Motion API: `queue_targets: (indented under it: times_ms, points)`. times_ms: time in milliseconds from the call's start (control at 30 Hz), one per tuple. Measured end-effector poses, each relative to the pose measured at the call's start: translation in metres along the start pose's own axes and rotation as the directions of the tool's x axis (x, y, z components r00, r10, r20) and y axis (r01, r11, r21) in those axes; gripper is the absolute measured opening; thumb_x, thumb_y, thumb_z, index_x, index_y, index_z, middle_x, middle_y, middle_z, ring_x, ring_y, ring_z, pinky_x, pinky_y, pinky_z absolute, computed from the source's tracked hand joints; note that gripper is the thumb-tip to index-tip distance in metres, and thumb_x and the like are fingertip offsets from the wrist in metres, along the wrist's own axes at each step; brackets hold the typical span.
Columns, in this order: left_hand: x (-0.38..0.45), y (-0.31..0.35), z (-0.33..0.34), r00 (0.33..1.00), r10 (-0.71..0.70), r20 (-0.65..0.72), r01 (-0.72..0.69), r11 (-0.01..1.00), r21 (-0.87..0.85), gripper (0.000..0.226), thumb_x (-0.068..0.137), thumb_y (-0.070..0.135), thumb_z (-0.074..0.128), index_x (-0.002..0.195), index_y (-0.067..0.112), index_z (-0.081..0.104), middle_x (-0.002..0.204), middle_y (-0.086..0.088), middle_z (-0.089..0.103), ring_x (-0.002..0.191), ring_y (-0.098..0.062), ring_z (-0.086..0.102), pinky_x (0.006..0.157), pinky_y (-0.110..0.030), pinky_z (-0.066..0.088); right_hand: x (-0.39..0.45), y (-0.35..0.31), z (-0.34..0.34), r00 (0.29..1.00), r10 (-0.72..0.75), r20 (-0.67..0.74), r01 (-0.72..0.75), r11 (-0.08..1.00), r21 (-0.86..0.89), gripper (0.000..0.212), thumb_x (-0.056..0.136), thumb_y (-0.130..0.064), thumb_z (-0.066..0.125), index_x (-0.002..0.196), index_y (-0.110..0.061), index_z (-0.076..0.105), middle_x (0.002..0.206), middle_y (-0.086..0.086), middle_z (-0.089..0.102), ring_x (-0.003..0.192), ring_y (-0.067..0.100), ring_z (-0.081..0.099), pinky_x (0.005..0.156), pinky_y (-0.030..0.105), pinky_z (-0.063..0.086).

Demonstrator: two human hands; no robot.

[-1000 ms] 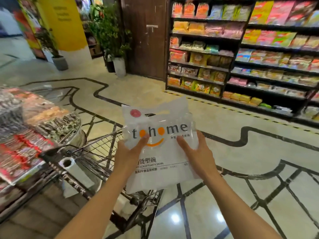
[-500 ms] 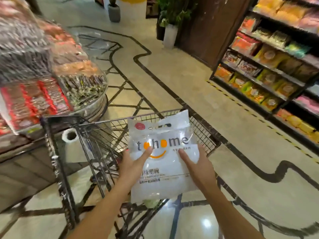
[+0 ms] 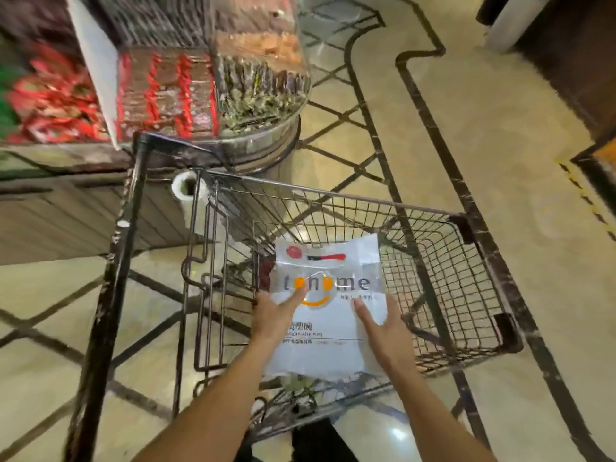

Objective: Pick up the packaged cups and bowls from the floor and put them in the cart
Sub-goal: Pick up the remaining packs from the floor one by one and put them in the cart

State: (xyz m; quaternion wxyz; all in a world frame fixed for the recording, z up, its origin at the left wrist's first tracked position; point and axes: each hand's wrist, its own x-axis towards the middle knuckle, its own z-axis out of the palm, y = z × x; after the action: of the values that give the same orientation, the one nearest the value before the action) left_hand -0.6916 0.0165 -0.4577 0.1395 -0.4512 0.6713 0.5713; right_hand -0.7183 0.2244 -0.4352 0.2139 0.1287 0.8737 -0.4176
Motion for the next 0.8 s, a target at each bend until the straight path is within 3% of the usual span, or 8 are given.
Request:
queue_targets:
  times_ms: [133, 200, 300, 367, 467, 600, 767, 800]
  points:
    - [0.013, -0.019, 0.022, 0.994, -0.092, -0.057, 0.092, 0.996, -0.005, 0.065, 0.081, 0.053, 0.083, 0.119, 0.013, 0.048, 0.118, -0.004, 0.061, 0.107, -0.024, 0.059, 0.086, -0.026, 0.039, 0.029, 0.033, 0.007, 0.993, 0.059, 0.098, -0.059, 0.998, -0.006, 0.104, 0.074, -0.091, 0.051, 0.156, -0.030, 0.035, 0.154, 0.000, 0.050, 0.137, 0.030, 0.053, 0.111, 0.048, 0.043]
    - [0.014, -0.021, 0.029, 0.991, -0.096, -0.092, 0.098, 0.995, 0.016, 0.060, 0.084, 0.051, 0.081, 0.120, 0.015, 0.048, 0.110, 0.000, 0.057, 0.100, -0.020, 0.054, 0.083, -0.025, 0.037, 0.040, 0.038, 0.013, 0.986, 0.067, 0.150, -0.071, 0.997, 0.023, 0.102, 0.080, -0.085, 0.055, 0.161, -0.031, 0.027, 0.162, 0.002, 0.042, 0.143, 0.032, 0.046, 0.115, 0.049, 0.036]
    - [0.019, -0.019, 0.033, 0.983, -0.089, -0.163, 0.093, 0.995, 0.020, 0.070, 0.085, 0.055, 0.078, 0.134, 0.013, 0.051, 0.113, -0.001, 0.059, 0.099, -0.023, 0.055, 0.083, -0.026, 0.037, 0.057, 0.037, 0.022, 0.973, 0.084, 0.215, -0.092, 0.995, 0.028, 0.118, 0.067, -0.092, 0.051, 0.163, -0.031, 0.021, 0.161, 0.005, 0.044, 0.143, 0.033, 0.046, 0.117, 0.051, 0.038]
    - [0.024, -0.020, 0.032, 0.974, -0.075, -0.212, 0.084, 0.996, 0.032, 0.083, 0.082, 0.060, 0.078, 0.142, 0.011, 0.049, 0.129, -0.006, 0.063, 0.114, -0.029, 0.060, 0.087, -0.028, 0.040, 0.066, 0.039, 0.027, 0.961, 0.086, 0.265, -0.080, 0.996, -0.032, 0.126, 0.060, -0.096, 0.047, 0.164, -0.031, 0.017, 0.161, 0.010, 0.043, 0.142, 0.037, 0.048, 0.114, 0.052, 0.041]
    - [0.024, -0.018, 0.027, 0.977, -0.043, -0.209, 0.069, 0.991, 0.115, 0.102, 0.075, 0.066, 0.080, 0.151, 0.010, 0.041, 0.148, -0.010, 0.057, 0.132, -0.033, 0.056, 0.099, -0.035, 0.047, 0.072, 0.037, 0.029, 0.937, 0.137, 0.322, -0.132, 0.991, -0.039, 0.122, 0.070, -0.095, 0.052, 0.165, -0.030, 0.011, 0.167, 0.012, 0.032, 0.147, 0.039, 0.041, 0.118, 0.054, 0.038]
    - [0.015, -0.010, 0.025, 0.982, 0.045, -0.183, 0.004, 0.966, 0.260, 0.089, 0.073, 0.068, 0.080, 0.138, 0.017, 0.046, 0.136, -0.006, 0.065, 0.120, -0.033, 0.065, 0.094, -0.041, 0.054, 0.075, 0.032, 0.026, 0.931, 0.151, 0.331, -0.151, 0.988, -0.025, 0.102, 0.091, -0.064, 0.062, 0.167, -0.024, 0.007, 0.170, 0.012, 0.025, 0.152, 0.035, 0.034, 0.119, 0.047, 0.033]
    - [-0.002, 0.011, 0.011, 0.967, 0.198, -0.163, -0.106, 0.887, 0.450, 0.084, 0.087, 0.053, 0.074, 0.150, 0.010, 0.040, 0.146, -0.015, 0.058, 0.132, -0.039, 0.056, 0.100, -0.046, 0.050, 0.063, -0.005, 0.017, 0.948, 0.040, 0.314, 0.006, 0.990, -0.144, 0.121, 0.070, -0.087, 0.057, 0.165, -0.024, 0.015, 0.159, 0.013, 0.045, 0.141, 0.035, 0.048, 0.111, 0.046, 0.045]
    - [-0.008, 0.017, 0.003, 0.956, 0.249, -0.158, -0.145, 0.863, 0.484, 0.087, 0.089, 0.054, 0.073, 0.155, 0.010, 0.037, 0.150, -0.016, 0.054, 0.135, -0.038, 0.053, 0.102, -0.046, 0.047, 0.059, -0.016, 0.015, 0.952, -0.003, 0.305, 0.065, 0.979, -0.195, 0.116, 0.075, -0.085, 0.056, 0.165, -0.024, 0.015, 0.158, 0.015, 0.046, 0.140, 0.036, 0.049, 0.109, 0.045, 0.045]
